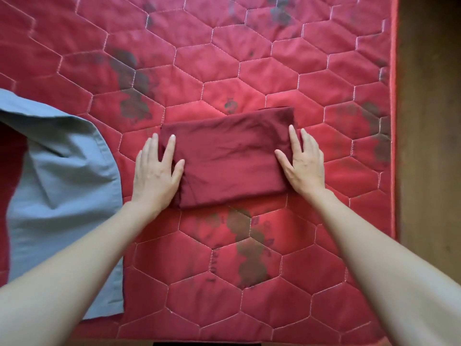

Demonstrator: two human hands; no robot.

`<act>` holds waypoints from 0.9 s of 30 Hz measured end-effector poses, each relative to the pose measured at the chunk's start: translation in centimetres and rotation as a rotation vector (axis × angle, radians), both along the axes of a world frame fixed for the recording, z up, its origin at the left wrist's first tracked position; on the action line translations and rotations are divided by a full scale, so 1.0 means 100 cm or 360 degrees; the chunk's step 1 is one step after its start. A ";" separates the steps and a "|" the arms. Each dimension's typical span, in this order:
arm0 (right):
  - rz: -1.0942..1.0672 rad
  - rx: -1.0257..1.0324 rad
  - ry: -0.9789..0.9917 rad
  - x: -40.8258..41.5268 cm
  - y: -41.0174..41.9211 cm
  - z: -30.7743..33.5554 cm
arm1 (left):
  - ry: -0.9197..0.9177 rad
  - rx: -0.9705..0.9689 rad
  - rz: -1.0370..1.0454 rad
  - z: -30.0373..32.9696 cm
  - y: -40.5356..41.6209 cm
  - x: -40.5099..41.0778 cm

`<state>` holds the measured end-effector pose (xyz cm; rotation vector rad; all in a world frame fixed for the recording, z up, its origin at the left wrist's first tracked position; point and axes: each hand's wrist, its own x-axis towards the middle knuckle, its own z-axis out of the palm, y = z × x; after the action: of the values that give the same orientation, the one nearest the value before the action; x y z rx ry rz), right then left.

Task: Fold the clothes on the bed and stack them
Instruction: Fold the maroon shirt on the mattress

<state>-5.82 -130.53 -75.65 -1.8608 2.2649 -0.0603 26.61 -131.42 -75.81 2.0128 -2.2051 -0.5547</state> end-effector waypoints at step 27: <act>-0.0288 -0.0431 -0.0702 0.001 -0.024 0.047 | 0.0763 -0.0059 0.0738 0.044 -0.028 -0.092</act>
<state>-5.77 -132.90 -70.99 -1.5484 2.1750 -0.7597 17.42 -134.21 -71.36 2.0079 -1.4129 -0.8150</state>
